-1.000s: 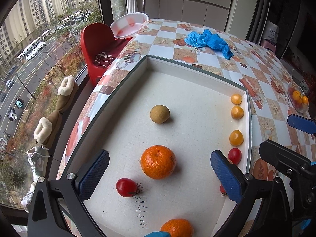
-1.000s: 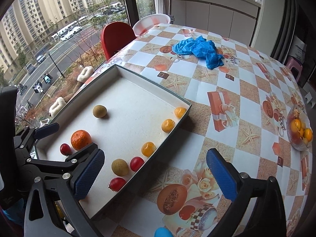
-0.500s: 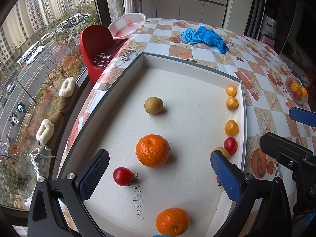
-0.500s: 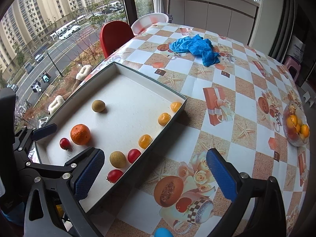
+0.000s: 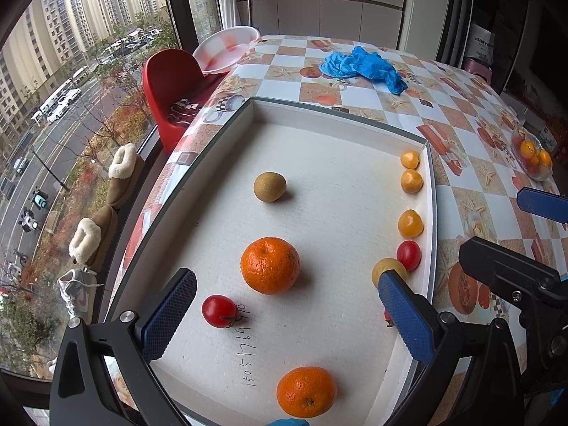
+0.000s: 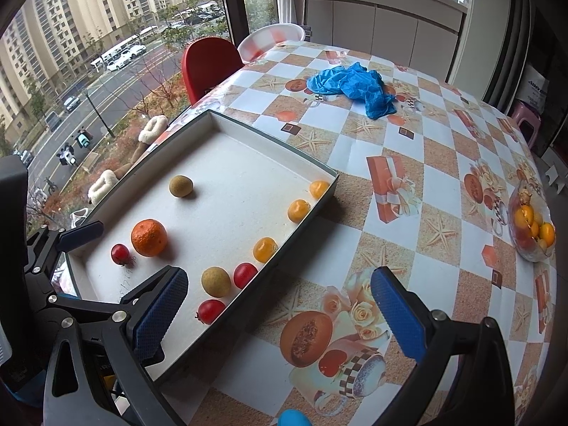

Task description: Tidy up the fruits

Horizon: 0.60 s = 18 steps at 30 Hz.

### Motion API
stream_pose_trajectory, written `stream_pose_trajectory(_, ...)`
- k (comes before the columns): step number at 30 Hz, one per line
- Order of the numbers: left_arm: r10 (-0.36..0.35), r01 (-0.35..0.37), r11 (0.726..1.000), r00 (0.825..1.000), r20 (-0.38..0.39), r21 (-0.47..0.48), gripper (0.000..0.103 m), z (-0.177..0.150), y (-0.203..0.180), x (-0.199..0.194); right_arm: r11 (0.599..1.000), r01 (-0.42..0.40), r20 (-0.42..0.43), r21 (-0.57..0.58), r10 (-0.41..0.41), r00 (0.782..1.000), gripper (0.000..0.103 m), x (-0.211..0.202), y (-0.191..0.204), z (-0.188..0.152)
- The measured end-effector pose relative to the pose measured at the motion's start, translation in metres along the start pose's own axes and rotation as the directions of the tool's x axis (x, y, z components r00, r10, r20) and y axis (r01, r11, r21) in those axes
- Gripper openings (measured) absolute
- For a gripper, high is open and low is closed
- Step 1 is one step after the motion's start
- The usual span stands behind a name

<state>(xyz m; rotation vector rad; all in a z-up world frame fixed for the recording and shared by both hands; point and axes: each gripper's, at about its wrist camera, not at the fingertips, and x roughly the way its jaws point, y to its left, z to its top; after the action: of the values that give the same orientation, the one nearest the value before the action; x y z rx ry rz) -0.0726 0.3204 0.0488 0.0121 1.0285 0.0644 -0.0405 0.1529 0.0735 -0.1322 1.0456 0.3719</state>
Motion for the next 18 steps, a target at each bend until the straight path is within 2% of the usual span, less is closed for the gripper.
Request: stream_pose_trajectory(18,0.005,-0.005,1.0,1.0,0.004,0.017,0.103,-0.0023,-0.003,-0.0043,1.0,-0.003,-0.004,-0.014,0.003,1.0,0.103,-0.0016,0.0084,-0.0008)
